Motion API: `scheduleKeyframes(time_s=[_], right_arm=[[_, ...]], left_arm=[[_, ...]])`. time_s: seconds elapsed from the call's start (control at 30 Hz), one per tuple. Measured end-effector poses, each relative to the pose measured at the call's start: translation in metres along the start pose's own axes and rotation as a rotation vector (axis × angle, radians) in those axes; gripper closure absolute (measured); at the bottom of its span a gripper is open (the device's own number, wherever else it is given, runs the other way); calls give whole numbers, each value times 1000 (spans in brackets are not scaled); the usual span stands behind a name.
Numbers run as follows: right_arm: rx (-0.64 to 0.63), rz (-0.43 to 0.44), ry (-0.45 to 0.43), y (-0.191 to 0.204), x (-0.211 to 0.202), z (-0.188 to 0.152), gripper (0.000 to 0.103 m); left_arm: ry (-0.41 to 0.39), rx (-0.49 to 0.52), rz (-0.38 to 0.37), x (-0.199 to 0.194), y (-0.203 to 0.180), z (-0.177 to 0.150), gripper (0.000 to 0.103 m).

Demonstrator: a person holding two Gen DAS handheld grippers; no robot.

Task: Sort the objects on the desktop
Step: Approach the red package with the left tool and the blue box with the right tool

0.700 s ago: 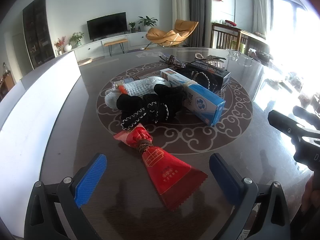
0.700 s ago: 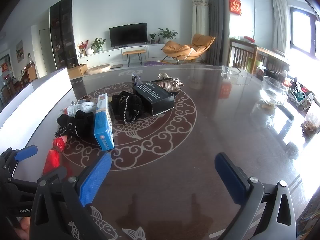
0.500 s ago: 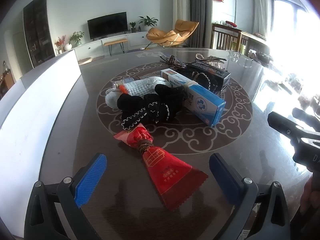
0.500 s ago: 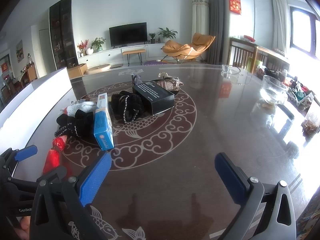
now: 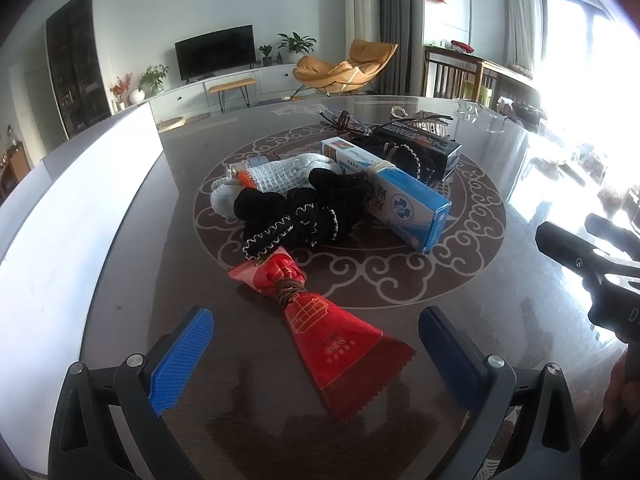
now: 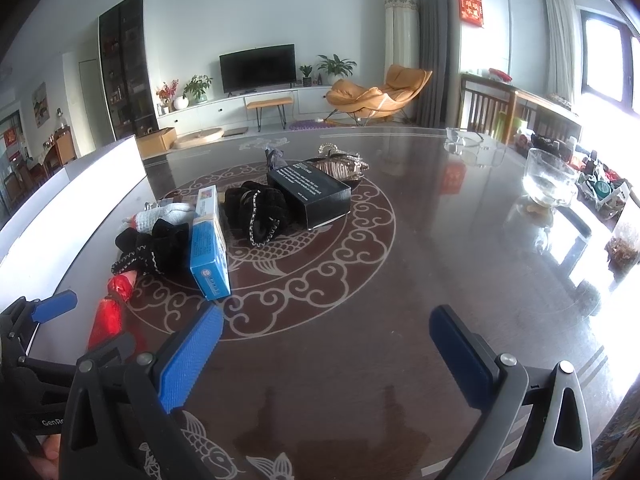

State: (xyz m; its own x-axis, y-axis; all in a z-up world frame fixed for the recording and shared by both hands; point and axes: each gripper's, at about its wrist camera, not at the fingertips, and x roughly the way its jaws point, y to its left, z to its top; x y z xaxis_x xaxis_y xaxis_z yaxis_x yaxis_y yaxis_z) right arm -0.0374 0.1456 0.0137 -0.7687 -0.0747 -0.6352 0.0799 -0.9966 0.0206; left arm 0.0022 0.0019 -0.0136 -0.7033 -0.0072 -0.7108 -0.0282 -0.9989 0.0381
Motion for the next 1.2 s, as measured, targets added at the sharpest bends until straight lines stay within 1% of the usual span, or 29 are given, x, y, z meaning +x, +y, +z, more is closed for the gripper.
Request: scheduleKeyframes(time_s=[0.27, 0.43, 0.53, 0.63, 0.7, 0.77, 0.83, 0.97, 1.03, 1.1, 1.13, 1.17, 1.2], right_arm=[[-8, 0, 11, 3, 3, -1, 0], [-6, 2, 23, 1, 5, -2, 0], [4, 10, 29, -1, 7, -2, 0], [7, 22, 37, -1, 10, -2, 0], [0, 29, 45, 1, 12, -2, 0], [-10, 32, 48, 4, 12, -2, 0], [-20, 33, 50, 6, 12, -3, 0], [-18, 30, 45, 5, 11, -3, 0], [-2, 29, 43, 1, 10, -3, 0], [22, 38, 38, -4, 9, -3, 0], [37, 59, 34, -7, 8, -3, 0], [62, 100, 29, -11, 8, -2, 0], [78, 122, 27, -13, 8, -2, 0]], left_arm=[[2, -2, -4, 0, 1, 0, 0], [30, -35, -20, -6, 17, -9, 0], [48, 5, -19, -13, 25, -20, 0], [55, 70, 9, -22, 26, -26, 0], [53, 63, 3, -28, 29, -23, 0], [42, 28, -37, -33, 30, -13, 0], [44, 15, -53, -29, 29, -1, 0], [119, -12, -38, 3, 21, 13, 0], [175, -36, -14, 23, 19, 16, 0], [226, -61, -9, 38, 18, 18, 0], [243, -75, -12, 44, 19, 18, 0], [250, -85, -12, 46, 19, 18, 0], [249, -83, -5, 46, 19, 19, 0]])
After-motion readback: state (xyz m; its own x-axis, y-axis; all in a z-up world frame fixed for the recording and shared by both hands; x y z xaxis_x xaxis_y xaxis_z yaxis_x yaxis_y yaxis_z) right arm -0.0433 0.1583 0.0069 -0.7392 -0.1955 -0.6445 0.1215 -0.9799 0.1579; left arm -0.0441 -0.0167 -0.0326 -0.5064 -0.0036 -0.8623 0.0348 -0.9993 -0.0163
